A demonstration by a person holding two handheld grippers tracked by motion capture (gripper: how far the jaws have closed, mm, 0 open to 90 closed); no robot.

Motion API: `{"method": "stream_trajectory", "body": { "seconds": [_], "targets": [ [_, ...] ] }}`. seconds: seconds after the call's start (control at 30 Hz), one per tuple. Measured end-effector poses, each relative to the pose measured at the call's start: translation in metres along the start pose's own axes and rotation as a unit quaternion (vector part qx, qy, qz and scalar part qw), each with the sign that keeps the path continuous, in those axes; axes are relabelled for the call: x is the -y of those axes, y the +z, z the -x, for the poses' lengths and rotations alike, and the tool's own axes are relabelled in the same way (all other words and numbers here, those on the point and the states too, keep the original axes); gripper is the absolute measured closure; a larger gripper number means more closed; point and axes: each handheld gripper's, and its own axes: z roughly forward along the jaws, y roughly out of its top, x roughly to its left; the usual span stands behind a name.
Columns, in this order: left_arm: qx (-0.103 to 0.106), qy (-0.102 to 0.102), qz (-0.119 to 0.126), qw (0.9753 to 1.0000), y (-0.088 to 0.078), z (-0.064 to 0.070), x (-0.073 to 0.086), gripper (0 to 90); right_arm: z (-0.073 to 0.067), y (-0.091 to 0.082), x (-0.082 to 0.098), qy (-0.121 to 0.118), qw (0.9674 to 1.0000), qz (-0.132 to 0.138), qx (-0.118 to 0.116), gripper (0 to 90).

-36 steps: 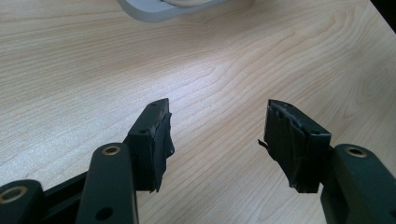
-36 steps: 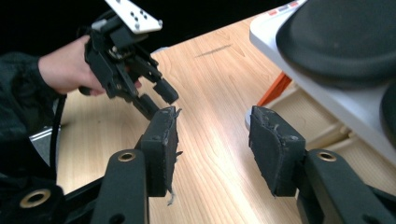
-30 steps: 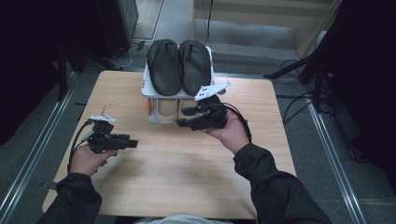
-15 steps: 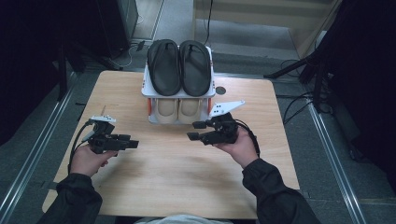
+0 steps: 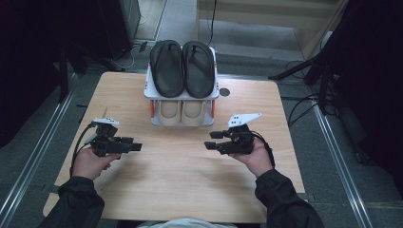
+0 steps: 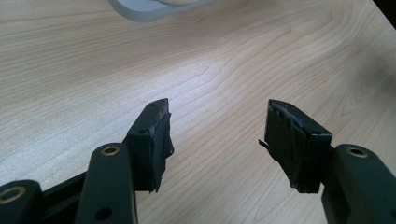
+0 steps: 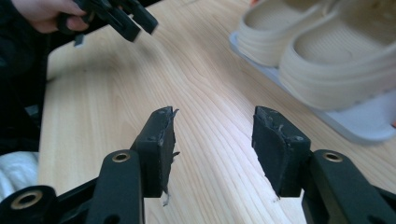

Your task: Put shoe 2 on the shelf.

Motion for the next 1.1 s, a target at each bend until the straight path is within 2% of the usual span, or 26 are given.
{"method": "stream_trajectory", "body": {
  "seconds": [0.33,0.47,0.53,0.63,0.8,0.97,1.1],
  "targets": [
    [0.002,0.003,-0.001,1.0,0.001,0.002,-0.001,40.7,0.014,-0.012,0.017,0.019,0.9995,0.0,0.025,49.4],
    [0.006,0.008,-0.006,0.9999,0.004,0.004,-0.002,40.5,0.023,-0.013,0.024,0.05,0.9984,-0.001,0.026,49.3],
    [0.007,0.011,-0.007,0.9999,0.006,0.005,-0.003,40.4,0.026,-0.012,0.027,0.055,0.9979,-0.009,0.034,49.3],
    [0.007,0.013,-0.015,0.9998,0.007,0.006,-0.003,40.2,0.028,-0.009,0.028,0.052,0.9968,-0.019,0.057,49.2],
    [0.013,0.017,-0.014,0.9997,0.009,0.009,-0.003,39.9,0.033,-0.001,0.028,0.064,0.9962,-0.018,0.057,49.2],
    [0.015,0.017,-0.02,0.9995,0.011,0.01,-0.004,39.6,0.033,0.004,0.024,0.057,0.9966,-0.019,0.057,48.2],
    [0.006,0.018,-0.025,0.9995,0.015,0.013,-0.006,40.2,0.034,0.007,0.025,0.053,0.9963,-0.026,0.062,47.0]
  ]
}}
